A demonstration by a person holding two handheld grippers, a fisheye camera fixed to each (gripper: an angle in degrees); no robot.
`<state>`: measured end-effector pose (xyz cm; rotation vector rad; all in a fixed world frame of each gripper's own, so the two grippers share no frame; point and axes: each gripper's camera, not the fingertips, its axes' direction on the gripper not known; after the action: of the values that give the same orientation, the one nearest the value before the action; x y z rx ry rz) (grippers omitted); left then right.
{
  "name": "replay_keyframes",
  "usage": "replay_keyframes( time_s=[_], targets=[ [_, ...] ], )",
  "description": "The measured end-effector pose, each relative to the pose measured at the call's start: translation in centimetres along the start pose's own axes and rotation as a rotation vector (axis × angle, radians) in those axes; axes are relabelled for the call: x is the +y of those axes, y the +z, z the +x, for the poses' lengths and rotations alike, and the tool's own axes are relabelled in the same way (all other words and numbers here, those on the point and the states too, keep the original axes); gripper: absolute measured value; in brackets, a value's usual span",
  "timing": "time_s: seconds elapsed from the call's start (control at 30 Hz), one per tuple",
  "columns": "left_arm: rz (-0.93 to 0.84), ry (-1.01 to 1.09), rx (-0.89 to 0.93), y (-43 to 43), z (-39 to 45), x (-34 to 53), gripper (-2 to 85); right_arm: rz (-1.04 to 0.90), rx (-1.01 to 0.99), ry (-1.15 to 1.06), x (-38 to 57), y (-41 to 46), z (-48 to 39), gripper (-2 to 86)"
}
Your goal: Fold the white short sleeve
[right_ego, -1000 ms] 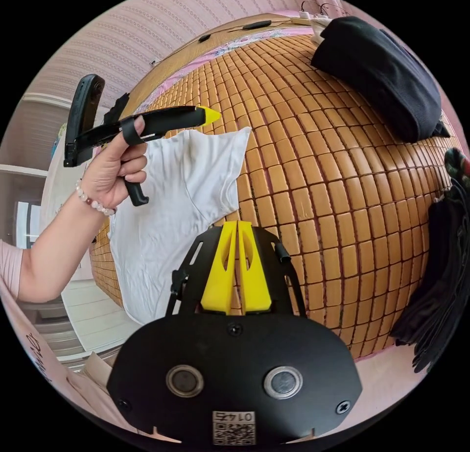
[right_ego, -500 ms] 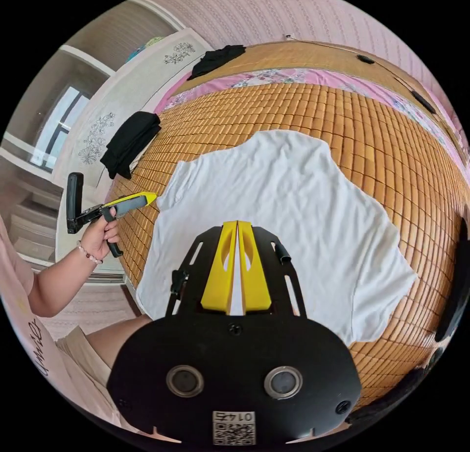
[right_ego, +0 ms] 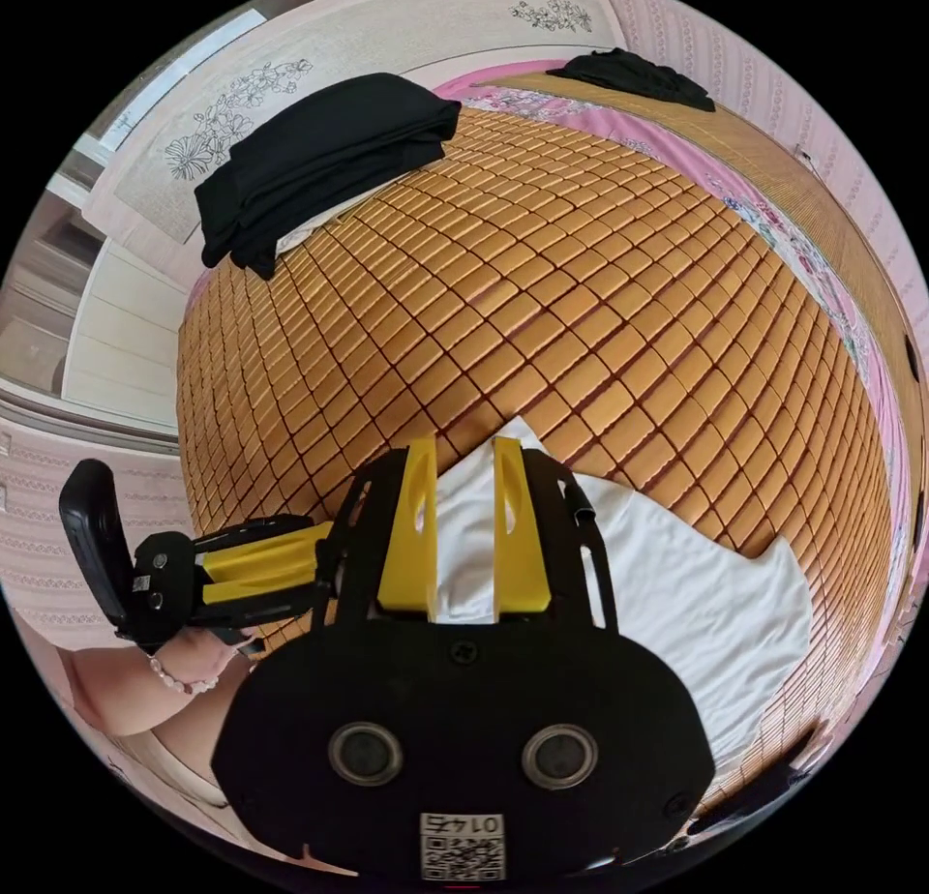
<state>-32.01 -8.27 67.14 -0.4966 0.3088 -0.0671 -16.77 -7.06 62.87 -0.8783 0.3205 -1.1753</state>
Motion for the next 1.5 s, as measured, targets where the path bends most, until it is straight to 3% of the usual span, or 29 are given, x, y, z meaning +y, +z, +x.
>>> replay_keyframes(
  time_s=[0.17, 0.3, 0.57, 0.7, 0.87, 1.0, 1.13, 1.3, 1.4, 1.5],
  targets=[
    [-0.016, 0.043, -0.057, -2.3, -1.0, 0.9, 1.6, -0.003, 0.055, -0.025, -1.3, -2.9, 0.1, 1.1],
    [0.05, 0.026, -0.034, -4.2, -1.9, 2.4, 0.8, 0.065, -0.114, -0.03, -2.2, -6.3, 0.5, 0.0],
    [0.036, -0.025, -0.029, -4.8, -4.5, 4.4, 0.7, -0.077, -0.034, -0.045, -3.1, -7.2, -0.5, 0.9],
    [0.039, -0.047, -0.015, -5.5, -5.2, 4.7, 0.8, -0.038, 0.022, -0.09, -3.2, -7.6, -1.4, -0.2],
    [0.114, -0.056, 0.004, -7.1, -5.9, 5.7, 1.1, 0.148, -0.197, -0.1, -2.2, -10.8, -0.5, -0.5],
    [0.081, -0.088, 0.001, -6.5, -6.8, 6.0, 1.2, 0.08, -0.099, 0.001, -1.1, -10.7, 1.5, -0.7],
    [0.088, -0.086, 0.002, -6.8, -6.9, 6.3, 1.2, 0.104, -0.14, 0.005, 1.5, -10.9, 0.9, 0.2],
    [0.096, -0.09, 0.015, -6.9, -7.0, 6.6, 1.1, 0.001, -0.043, -0.051, 0.5, -6.9, -2.6, 7.0],
    [0.094, -0.089, 0.017, -6.9, -6.8, 6.6, 1.0, 0.026, 0.066, -0.056, 0.8, -5.7, -3.7, 4.9],
    [0.1, -0.082, 0.009, -6.9, -6.1, 6.6, 1.2, 0.049, 0.012, 0.0, 2.4, -5.3, -2.3, 2.1]
  ],
)
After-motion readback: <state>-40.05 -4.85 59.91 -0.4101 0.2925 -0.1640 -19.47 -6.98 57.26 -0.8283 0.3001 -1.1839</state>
